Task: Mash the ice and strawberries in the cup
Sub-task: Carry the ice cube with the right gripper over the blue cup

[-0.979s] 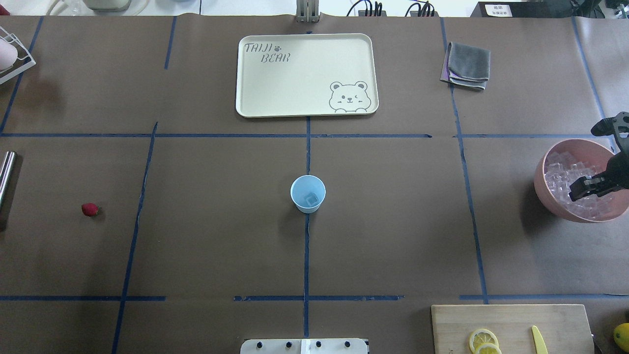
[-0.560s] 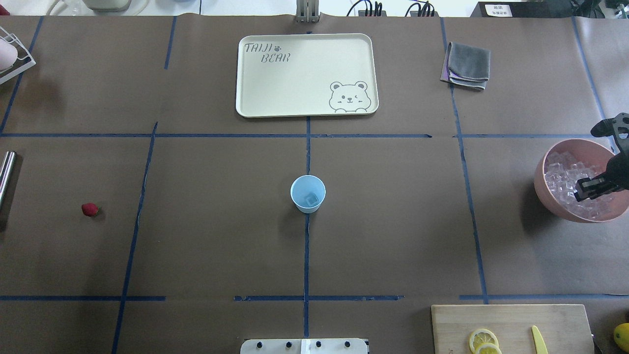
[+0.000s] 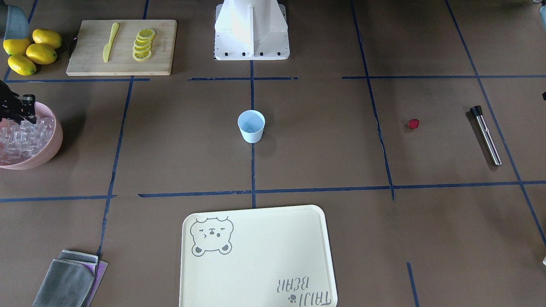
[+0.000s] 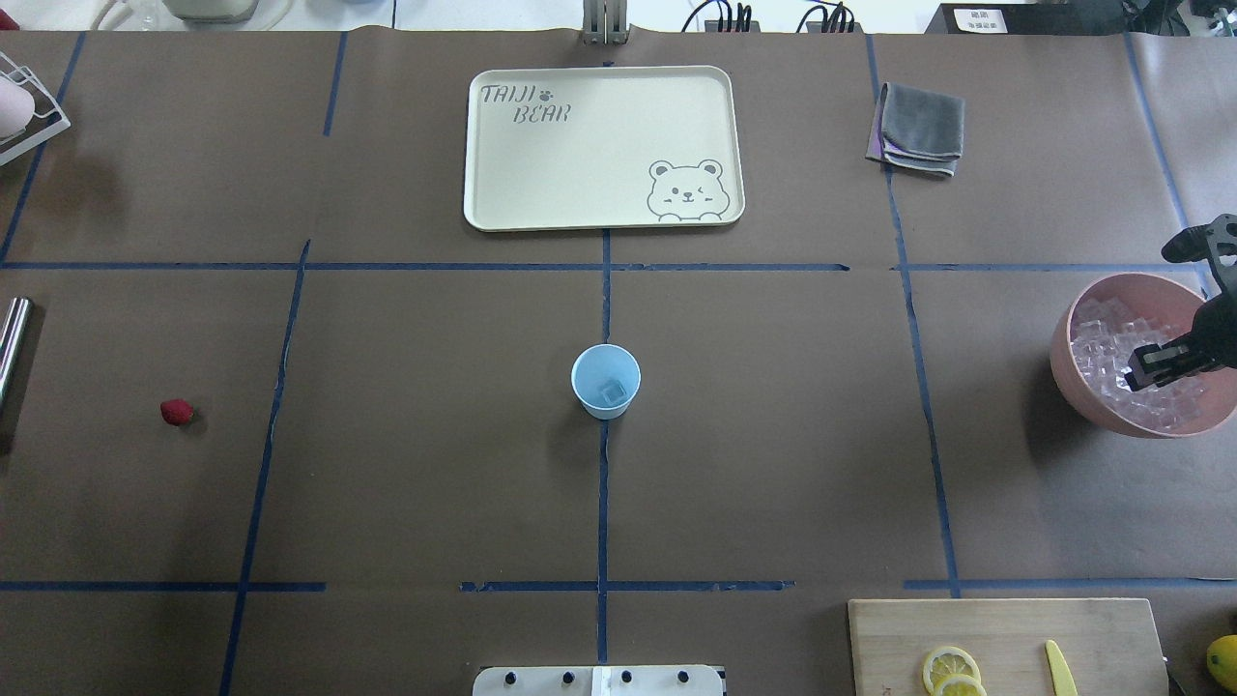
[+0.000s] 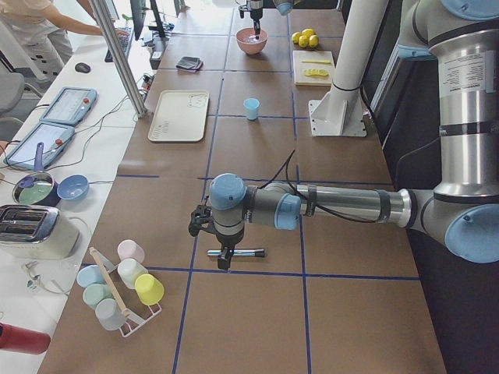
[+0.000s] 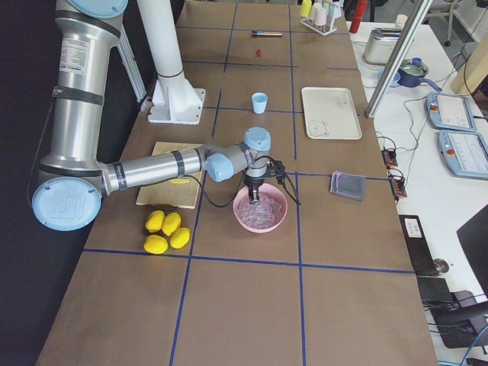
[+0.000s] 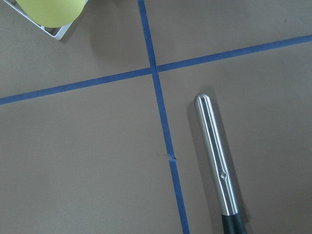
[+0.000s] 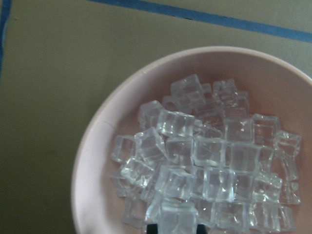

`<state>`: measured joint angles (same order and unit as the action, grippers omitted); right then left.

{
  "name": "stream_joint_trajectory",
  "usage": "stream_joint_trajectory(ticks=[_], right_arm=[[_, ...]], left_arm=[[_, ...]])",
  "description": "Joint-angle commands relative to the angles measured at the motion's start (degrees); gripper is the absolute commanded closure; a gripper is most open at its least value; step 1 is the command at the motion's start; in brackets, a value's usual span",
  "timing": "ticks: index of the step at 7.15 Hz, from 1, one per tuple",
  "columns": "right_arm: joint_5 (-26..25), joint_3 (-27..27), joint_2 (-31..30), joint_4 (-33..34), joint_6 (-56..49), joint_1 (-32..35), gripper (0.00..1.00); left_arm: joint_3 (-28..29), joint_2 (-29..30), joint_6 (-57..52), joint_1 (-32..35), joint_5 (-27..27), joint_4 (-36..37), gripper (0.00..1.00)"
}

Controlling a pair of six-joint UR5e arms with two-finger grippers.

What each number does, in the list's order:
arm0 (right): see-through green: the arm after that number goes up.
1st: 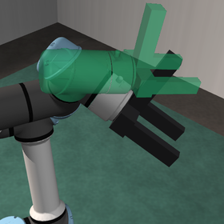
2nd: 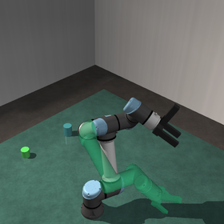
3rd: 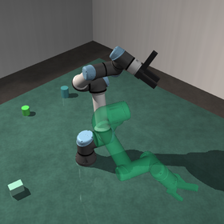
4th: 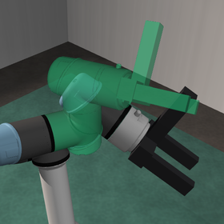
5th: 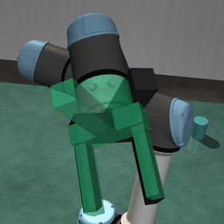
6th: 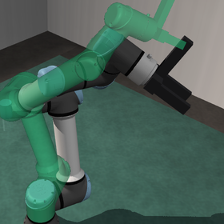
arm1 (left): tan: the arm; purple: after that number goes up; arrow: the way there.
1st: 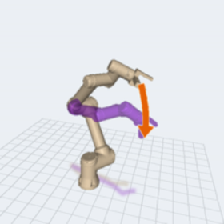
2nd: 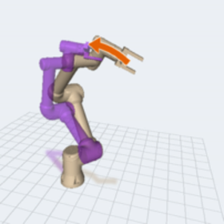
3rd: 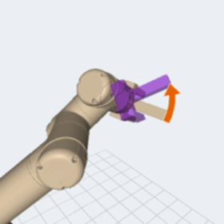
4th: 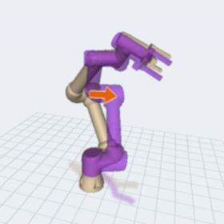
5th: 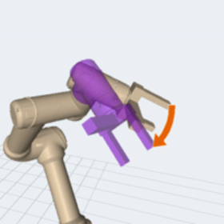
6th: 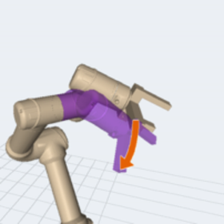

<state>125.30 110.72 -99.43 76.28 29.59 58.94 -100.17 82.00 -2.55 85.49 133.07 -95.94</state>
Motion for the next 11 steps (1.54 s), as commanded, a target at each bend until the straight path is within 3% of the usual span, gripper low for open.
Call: stream_joint_trajectory(ticks=[1, 3, 4, 5, 6, 7, 9, 11], right_arm=[[-0.1, 4.8, 1.4, 0.3, 0.6, 0.5, 0.85], [-0.5, 4.8, 11.1, 0.4, 8.2, -2.0, 0.9], [-1.5, 4.5, 16.7, 1.1, 15.0, -7.3, 0.93], [-5.0, 4.2, 25.8, 9.1, 20.1, -12.6, 0.92], [-10.3, 3.5, 36.9, 22.1, 24.1, -17.9, 0.91], [-14.8, 0.7, 44.7, 27.5, 29.3, -22.9, 0.9], [-20.2, -8.6, 54.6, 27.6, 38.0, -29.2, 0.87], [-23.5, -12.4, 56.6, 27.4, 41.1, -32.9, 0.86]], left_arm=[[0.0, 0.0, 0.0, 0.0, 0.0, 0.0, 0.0], [-0.1, 0.0, 0.0, -0.1, 0.0, 0.0, 0.0], [-0.2, 0.0, 0.0, 0.0, 0.0, 0.0, 0.0], [-0.2, 0.1, 0.0, -0.1, 0.0, 0.0, 0.0], [-0.2, 0.1, 0.0, -0.1, 0.0, 0.0, 0.0], [-0.1, 0.1, 0.0, -0.1, 0.0, 0.0, 0.0], [0.0, 0.1, 0.1, -0.1, 0.0, 0.0, 0.0], [0.0, 0.2, 0.1, -0.1, 0.0, 0.0, 0.0]])
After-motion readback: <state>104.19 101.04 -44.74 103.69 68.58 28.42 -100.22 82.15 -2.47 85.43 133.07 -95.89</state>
